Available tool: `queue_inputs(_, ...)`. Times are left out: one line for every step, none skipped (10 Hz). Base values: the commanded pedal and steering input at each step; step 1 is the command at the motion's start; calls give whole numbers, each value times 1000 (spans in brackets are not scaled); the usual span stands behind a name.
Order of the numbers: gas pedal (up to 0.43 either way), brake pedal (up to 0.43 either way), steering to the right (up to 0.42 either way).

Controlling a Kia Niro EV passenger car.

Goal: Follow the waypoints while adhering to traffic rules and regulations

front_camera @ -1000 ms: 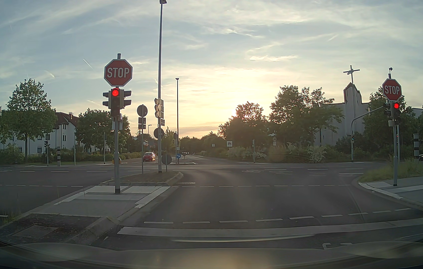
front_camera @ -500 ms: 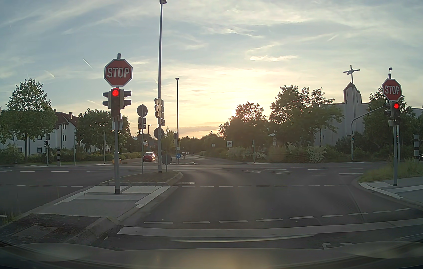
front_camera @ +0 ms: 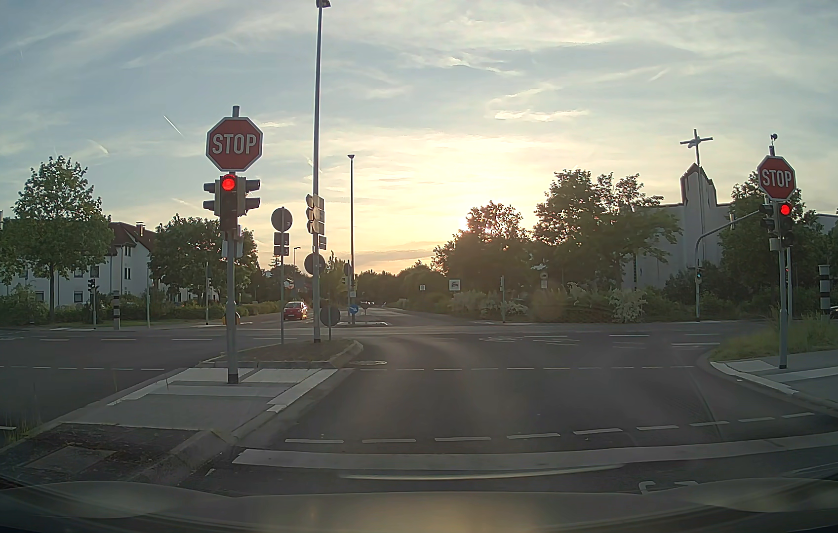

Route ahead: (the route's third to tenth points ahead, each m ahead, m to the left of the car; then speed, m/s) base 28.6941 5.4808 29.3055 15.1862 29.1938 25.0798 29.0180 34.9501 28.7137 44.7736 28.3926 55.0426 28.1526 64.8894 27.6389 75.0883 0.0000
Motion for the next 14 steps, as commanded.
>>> queue_inputs(0,421,8)
queue_inputs(0,421,9)
queue_inputs(0,421,9)
queue_inputs(0,415,9)
queue_inputs(0,421,9)
queue_inputs(0,421,8)
queue_inputs(0,421,8)
queue_inputs(0,421,9)
queue_inputs(0,421,8)
queue_inputs(0,421,9)
queue_inputs(0,421,9)
queue_inputs(0,421,9)
queue_inputs(0,421,8)
queue_inputs(0,415,9)
